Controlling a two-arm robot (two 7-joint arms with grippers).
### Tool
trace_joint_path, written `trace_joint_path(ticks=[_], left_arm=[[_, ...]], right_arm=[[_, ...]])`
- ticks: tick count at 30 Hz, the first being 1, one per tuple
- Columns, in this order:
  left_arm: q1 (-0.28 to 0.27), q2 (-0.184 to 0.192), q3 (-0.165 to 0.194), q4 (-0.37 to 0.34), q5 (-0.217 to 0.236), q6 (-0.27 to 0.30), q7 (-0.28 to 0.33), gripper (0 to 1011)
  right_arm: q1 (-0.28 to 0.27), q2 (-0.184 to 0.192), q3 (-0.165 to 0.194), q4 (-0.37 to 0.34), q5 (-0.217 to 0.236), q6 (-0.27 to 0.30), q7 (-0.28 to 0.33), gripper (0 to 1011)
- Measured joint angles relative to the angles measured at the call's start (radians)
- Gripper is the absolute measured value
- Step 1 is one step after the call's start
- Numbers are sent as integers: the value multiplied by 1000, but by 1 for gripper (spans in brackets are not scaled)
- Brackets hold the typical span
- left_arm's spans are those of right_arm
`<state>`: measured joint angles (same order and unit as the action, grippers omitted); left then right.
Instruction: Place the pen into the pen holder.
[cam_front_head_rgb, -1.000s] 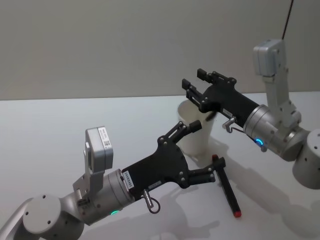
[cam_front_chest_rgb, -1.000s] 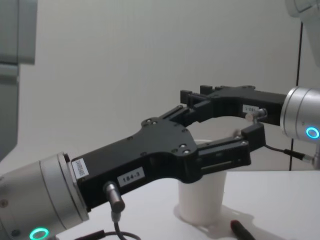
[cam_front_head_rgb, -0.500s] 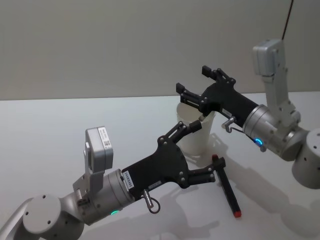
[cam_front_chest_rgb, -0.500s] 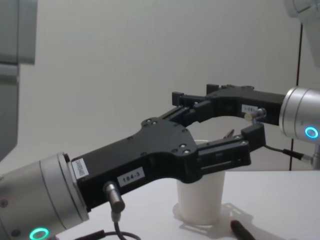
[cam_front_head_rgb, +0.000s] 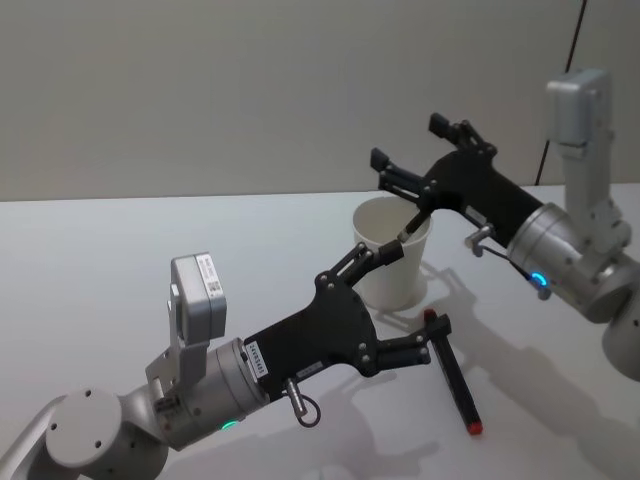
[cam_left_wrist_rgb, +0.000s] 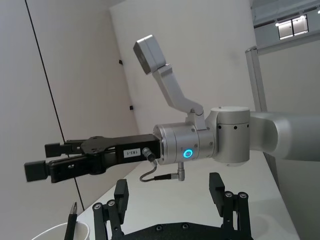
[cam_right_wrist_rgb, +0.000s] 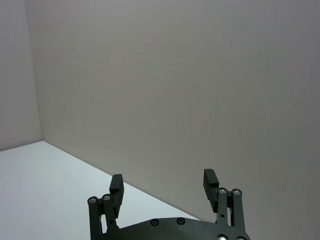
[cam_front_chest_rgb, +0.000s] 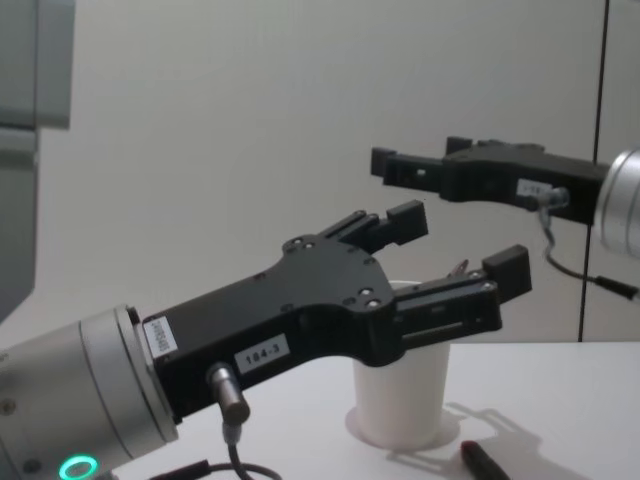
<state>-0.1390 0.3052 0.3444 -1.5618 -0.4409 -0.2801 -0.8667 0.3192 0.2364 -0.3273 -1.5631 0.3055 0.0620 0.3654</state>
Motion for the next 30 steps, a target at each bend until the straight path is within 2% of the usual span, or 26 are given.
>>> trace_joint_path(ticks=[7, 13, 30], left_arm=[[-2, 1, 1, 0, 3, 4, 12, 1001], [-8, 6, 8, -3, 18, 22, 65, 1001], [-34, 27, 38, -22, 83, 102, 296, 1001]], right_arm=[[-8, 3, 3, -5, 2, -1, -8, 1002], [-42, 13, 13, -26, 0, -4, -38, 1002], [-197, 60, 61, -121, -10, -18, -178, 1002]])
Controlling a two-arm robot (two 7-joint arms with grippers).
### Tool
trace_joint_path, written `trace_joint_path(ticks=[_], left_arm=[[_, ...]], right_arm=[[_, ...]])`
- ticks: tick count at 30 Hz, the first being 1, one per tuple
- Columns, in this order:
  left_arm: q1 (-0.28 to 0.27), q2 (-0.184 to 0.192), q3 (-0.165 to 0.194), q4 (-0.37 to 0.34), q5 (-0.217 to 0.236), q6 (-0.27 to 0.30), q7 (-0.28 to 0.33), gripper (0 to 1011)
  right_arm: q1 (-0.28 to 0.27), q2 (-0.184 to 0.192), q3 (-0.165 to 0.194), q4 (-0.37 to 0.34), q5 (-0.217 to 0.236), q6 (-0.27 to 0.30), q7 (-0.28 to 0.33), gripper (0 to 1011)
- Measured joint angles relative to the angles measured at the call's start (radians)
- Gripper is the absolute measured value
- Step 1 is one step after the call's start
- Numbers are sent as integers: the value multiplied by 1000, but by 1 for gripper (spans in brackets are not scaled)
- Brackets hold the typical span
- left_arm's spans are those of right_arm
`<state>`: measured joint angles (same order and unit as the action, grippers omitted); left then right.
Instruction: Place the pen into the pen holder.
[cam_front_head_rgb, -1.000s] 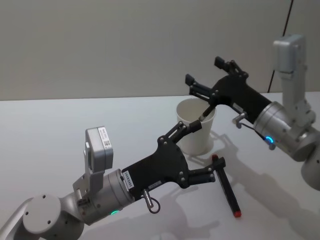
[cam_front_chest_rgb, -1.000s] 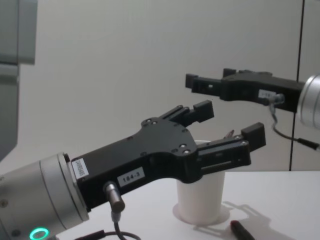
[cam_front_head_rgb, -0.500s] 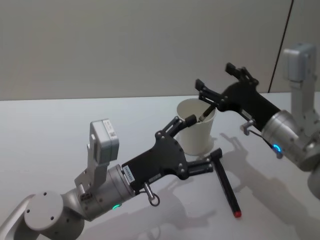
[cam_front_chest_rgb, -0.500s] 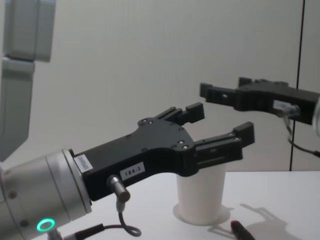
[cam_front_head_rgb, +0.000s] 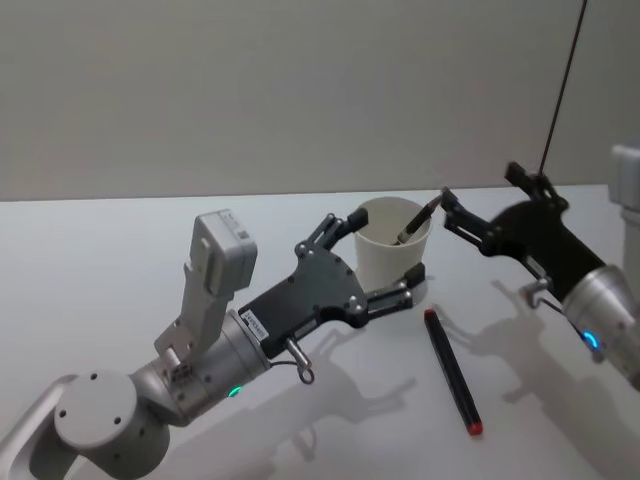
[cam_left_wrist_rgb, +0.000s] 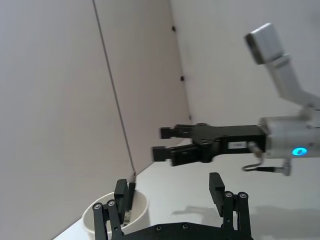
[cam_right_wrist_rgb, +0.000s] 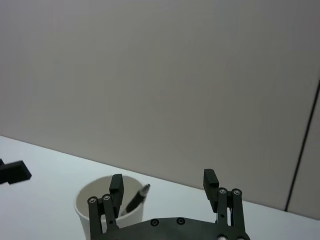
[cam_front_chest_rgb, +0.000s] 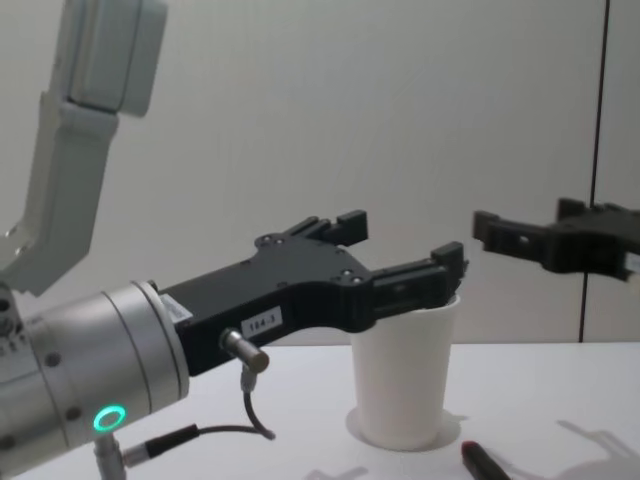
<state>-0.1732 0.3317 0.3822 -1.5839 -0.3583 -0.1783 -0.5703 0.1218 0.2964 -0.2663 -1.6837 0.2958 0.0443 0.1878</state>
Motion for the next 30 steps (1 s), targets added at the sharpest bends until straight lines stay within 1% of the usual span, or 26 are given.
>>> trace_joint_path(ticks=[7, 9, 11, 12, 14, 16, 17, 20, 25, 28, 30], left_arm=[[-11, 8, 12, -7, 26, 31, 90, 1001], [-14, 11, 16, -9, 34, 41, 121, 1001], [-15, 12, 18, -10, 37, 45, 131, 1001], [-18, 13, 20, -11, 43, 52, 151, 1001], [-21, 16, 24, -14, 51, 62, 181, 1001], [-25, 19, 28, -16, 60, 73, 212, 1001], [-25, 19, 28, -16, 60, 73, 212, 1001], [-31, 24, 35, -20, 74, 91, 262, 1001], [-37, 29, 42, -25, 91, 110, 322, 1001], [-43, 34, 49, -29, 105, 128, 373, 1001], [-46, 36, 52, -30, 111, 135, 393, 1001]], right_arm=[[-72, 21, 22, -44, -5, -6, -64, 1002], [-86, 26, 26, -53, -5, -7, -76, 1002], [-92, 28, 28, -56, -5, -7, -82, 1002], [-109, 33, 33, -67, -6, -8, -96, 1002], [-121, 37, 37, -74, -7, -9, -107, 1001], [-130, 39, 39, -79, -8, -10, -115, 1001], [-130, 39, 39, -79, -8, -10, -115, 1002], [-135, 41, 41, -82, -8, -10, -120, 1002], [-136, 41, 41, -83, -8, -10, -121, 1002], [-136, 41, 41, -83, -9, -10, -121, 1001], [-136, 41, 41, -83, -8, -11, -121, 1002]])
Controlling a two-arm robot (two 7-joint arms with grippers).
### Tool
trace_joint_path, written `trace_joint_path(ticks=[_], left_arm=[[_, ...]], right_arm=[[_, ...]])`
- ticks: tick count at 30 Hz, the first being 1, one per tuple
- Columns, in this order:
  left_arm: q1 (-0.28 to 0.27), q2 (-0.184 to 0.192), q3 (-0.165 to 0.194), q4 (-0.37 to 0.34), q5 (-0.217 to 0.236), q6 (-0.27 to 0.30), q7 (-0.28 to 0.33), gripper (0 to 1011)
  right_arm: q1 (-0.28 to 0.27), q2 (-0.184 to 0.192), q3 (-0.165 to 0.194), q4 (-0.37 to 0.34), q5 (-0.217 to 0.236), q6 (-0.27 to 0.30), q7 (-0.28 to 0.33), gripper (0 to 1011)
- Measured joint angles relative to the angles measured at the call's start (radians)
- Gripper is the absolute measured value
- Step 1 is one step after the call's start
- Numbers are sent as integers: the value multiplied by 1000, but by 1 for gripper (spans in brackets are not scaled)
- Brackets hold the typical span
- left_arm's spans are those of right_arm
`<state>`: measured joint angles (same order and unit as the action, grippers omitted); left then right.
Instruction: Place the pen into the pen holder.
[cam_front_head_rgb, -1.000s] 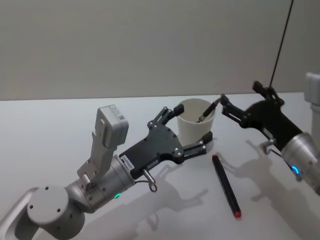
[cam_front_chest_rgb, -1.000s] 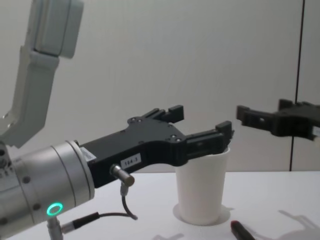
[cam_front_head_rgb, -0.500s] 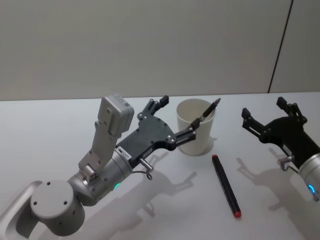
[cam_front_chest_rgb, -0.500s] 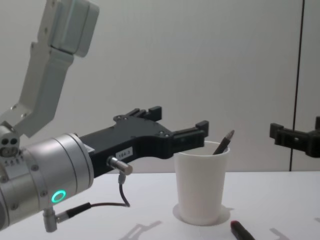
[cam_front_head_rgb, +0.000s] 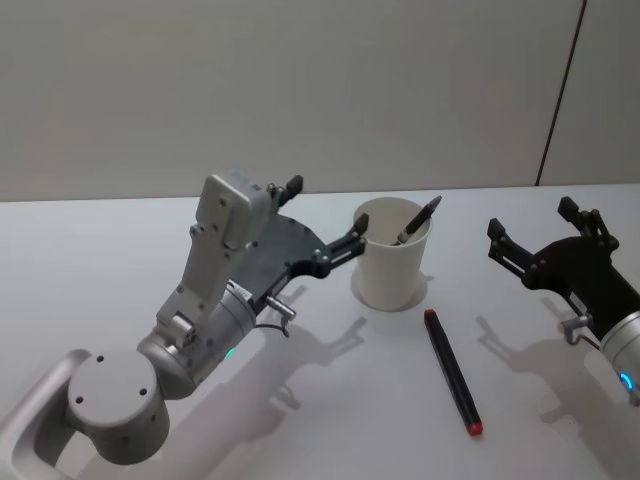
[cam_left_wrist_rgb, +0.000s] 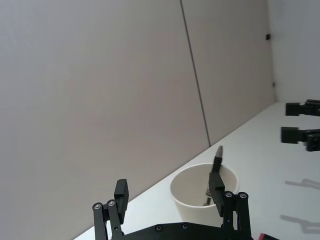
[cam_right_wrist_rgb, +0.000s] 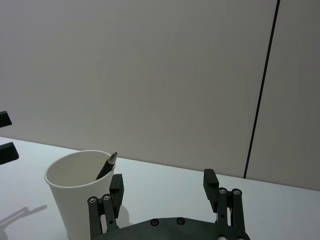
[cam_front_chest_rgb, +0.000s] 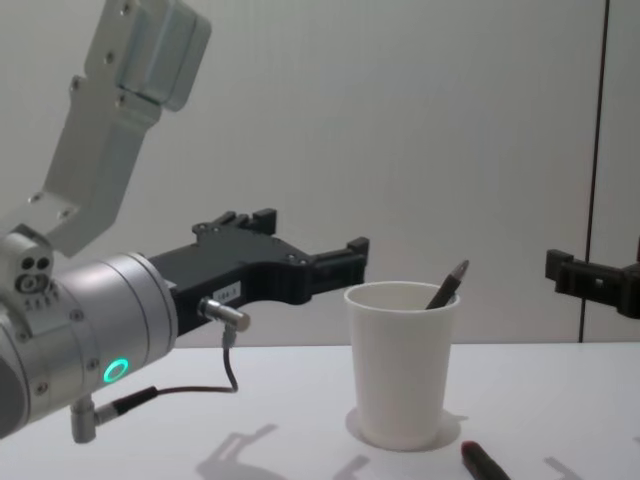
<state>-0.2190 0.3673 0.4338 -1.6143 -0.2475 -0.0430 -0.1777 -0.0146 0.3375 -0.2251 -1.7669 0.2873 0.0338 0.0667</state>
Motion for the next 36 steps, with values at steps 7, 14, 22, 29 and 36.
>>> trace_joint_path(ticks=[7, 14, 22, 29, 36], left_arm=[[-10, 8, 11, -7, 24, 30, 87, 1001], [-17, 14, 19, -12, 43, 52, 151, 1001], [-19, 15, 21, -13, 47, 57, 166, 1001], [-19, 15, 21, -13, 47, 57, 167, 1001], [-18, 15, 21, -12, 47, 57, 167, 1001]], right_arm=[[0, 0, -1, 0, 0, 0, 0, 1001], [0, 0, -1, 0, 0, 0, 1, 1001], [-3, 2, 1, -2, 1, 1, 16, 1002], [-5, 4, 2, -5, 6, 3, 28, 1001], [-9, 8, 6, -11, 11, 6, 41, 1002]])
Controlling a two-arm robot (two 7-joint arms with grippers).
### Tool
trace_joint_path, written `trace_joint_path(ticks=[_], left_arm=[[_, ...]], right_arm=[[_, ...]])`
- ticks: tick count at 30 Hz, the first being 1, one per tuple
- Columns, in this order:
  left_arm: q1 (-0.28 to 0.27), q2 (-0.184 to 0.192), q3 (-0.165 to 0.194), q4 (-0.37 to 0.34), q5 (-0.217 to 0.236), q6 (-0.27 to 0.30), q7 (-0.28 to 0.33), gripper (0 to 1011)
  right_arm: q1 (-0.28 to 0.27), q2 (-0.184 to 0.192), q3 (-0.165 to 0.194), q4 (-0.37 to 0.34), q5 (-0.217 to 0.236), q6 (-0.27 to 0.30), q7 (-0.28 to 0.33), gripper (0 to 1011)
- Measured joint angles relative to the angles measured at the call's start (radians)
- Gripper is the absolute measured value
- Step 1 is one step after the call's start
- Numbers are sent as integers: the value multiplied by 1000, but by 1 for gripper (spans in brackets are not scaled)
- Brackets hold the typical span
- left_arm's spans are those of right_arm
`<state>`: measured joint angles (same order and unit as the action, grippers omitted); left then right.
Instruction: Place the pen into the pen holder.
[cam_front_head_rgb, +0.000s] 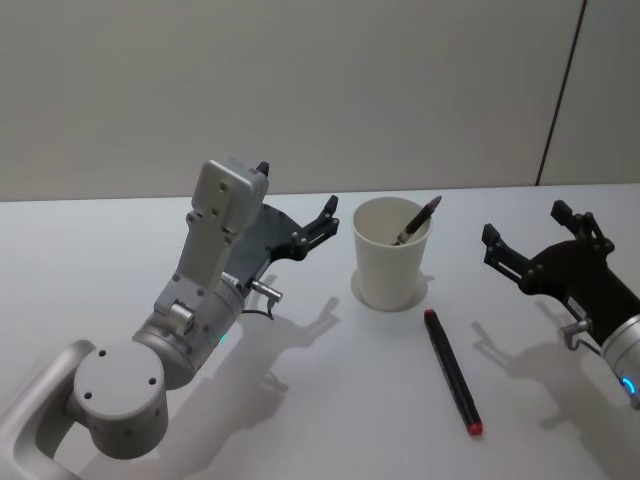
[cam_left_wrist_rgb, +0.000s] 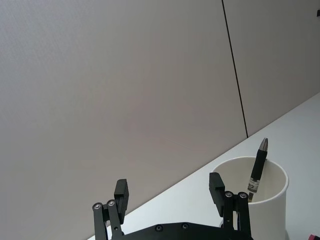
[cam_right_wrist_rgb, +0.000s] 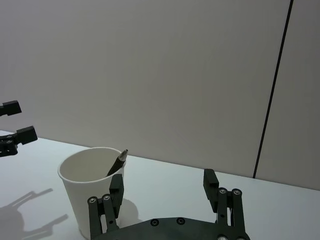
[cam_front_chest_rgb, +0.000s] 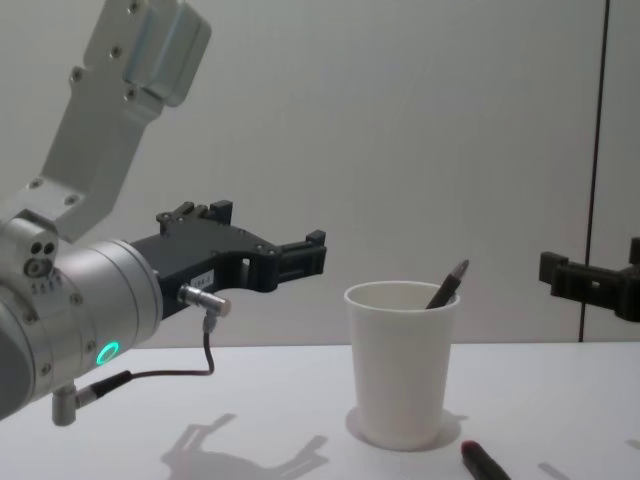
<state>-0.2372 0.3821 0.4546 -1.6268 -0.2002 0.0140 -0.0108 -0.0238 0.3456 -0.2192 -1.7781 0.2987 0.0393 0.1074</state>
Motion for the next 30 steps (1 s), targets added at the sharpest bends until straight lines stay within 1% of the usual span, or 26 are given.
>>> trace_joint_path(ticks=[12, 30], left_arm=[[0, 0, 0, 1, 0, 0, 0, 1001], [0, 0, 0, 1, 0, 0, 0, 1001]], right_arm=[[-30, 23, 8, -38, 17, 14, 22, 1002], [-116, 92, 30, -134, 58, 61, 55, 1002]])
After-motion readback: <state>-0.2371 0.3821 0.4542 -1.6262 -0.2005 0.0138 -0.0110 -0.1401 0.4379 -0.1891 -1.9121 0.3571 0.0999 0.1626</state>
